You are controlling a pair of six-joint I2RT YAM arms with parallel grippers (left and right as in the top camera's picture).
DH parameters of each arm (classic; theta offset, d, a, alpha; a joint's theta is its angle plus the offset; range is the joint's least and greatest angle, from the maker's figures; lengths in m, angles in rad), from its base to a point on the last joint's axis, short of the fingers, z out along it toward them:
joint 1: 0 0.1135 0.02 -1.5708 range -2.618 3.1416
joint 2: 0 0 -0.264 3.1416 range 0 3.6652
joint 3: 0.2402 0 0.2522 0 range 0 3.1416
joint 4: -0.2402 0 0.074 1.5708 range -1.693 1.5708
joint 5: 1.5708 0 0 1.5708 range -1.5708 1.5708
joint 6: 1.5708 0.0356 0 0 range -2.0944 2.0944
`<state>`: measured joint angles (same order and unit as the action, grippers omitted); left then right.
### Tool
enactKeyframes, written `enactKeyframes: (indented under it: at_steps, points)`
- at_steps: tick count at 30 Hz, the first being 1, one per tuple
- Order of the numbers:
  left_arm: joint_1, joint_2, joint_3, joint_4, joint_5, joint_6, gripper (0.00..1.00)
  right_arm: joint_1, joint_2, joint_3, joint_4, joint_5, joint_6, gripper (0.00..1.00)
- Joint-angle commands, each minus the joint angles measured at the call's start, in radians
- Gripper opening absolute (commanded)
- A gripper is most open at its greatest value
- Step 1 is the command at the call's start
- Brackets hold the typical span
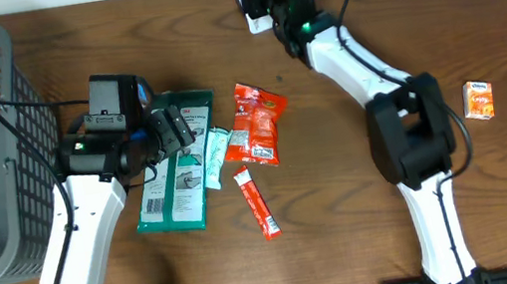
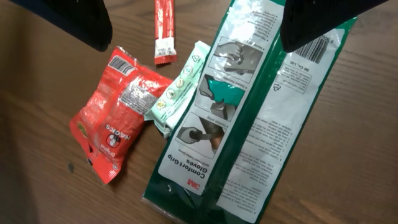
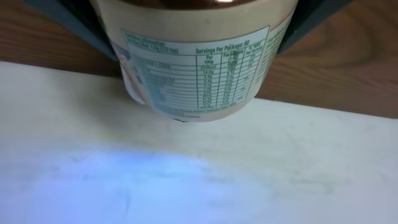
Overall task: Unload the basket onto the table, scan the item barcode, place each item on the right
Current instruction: 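Carry the jar up to the white scanner with the right gripper, then swing the jar right and lower it beside the Kleenex pack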
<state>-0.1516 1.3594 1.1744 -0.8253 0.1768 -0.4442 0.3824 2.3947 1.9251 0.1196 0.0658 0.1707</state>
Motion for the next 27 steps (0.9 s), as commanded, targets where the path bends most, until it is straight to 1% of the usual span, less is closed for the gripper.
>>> enactKeyframes:
  at_steps: [1, 4, 7, 12, 14, 18, 20, 23, 24, 27]
  points:
    - [0.003, -0.005, 0.015, 0.0, -0.01, 0.006, 0.87, 0.005, 0.022, 0.004, 0.093, 0.016, -0.049, 0.15]
    - [0.003, -0.005, 0.015, 0.0, -0.01, 0.006, 0.87, 0.004, 0.036, 0.004, 0.137, 0.024, -0.102, 0.14]
    - [0.003, -0.005, 0.015, 0.0, -0.01, 0.006, 0.86, 0.004, 0.036, 0.004, 0.155, 0.076, -0.129, 0.14]
    - [0.003, -0.005, 0.015, 0.0, -0.01, 0.006, 0.87, -0.003, 0.032, 0.004, 0.177, 0.087, -0.135, 0.15]
    - [0.003, -0.005, 0.015, 0.0, -0.01, 0.006, 0.87, -0.003, 0.016, 0.004, 0.163, 0.087, -0.135, 0.14]
    - [0.003, -0.005, 0.015, 0.0, -0.01, 0.006, 0.87, -0.003, -0.07, 0.004, 0.078, 0.083, -0.135, 0.11]
    - [0.003, -0.005, 0.015, 0.0, -0.01, 0.006, 0.87, -0.003, -0.138, 0.004, 0.005, 0.082, -0.135, 0.09]
    - [0.003, -0.005, 0.015, 0.0, -0.01, 0.006, 0.87, -0.002, -0.261, 0.004, -0.191, 0.079, -0.135, 0.08]
    - [0.003, -0.005, 0.015, 0.0, -0.01, 0.006, 0.87, -0.001, -0.339, 0.004, -0.35, 0.079, -0.135, 0.08]
    - [0.003, -0.005, 0.015, 0.0, -0.01, 0.006, 0.87, -0.011, -0.451, 0.004, -0.614, 0.08, -0.135, 0.08]
